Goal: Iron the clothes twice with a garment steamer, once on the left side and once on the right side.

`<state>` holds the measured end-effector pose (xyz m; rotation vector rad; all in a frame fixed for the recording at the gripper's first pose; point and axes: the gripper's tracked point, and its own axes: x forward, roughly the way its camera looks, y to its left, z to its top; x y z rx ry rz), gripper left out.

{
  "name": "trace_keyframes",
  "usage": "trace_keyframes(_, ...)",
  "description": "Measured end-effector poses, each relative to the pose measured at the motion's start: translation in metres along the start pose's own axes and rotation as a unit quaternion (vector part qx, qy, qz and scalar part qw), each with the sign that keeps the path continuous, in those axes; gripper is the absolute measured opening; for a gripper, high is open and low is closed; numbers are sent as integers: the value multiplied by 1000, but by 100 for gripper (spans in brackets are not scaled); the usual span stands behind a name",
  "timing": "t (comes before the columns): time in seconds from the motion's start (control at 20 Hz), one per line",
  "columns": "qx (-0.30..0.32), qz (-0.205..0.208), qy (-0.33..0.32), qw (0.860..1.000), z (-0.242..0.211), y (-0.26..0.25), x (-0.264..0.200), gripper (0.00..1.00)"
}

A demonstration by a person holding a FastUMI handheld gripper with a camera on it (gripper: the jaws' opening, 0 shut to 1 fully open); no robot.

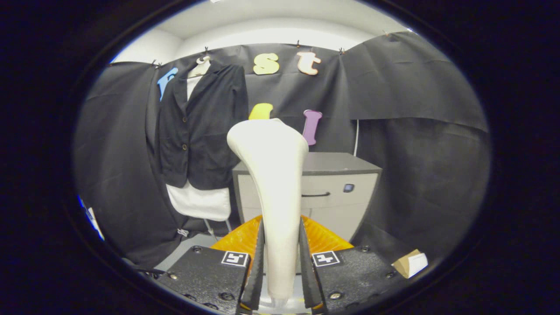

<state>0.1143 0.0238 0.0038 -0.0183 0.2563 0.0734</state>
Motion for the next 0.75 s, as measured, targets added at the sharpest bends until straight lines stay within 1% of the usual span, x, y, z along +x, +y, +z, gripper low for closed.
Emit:
trace_keyframes(0.2, 21, -15, -4, 1000, -42, -57, -45, 40)
trace_keyframes(0.3, 31, -15, -5, 999, -58, -72, -63, 40)
trace_keyframes(0.5, 33, -17, 3, 999, -85, -84, -82, 40)
trace_keyframes(0.75, 25, -15, 7, 1000, -93, -86, -92, 40)
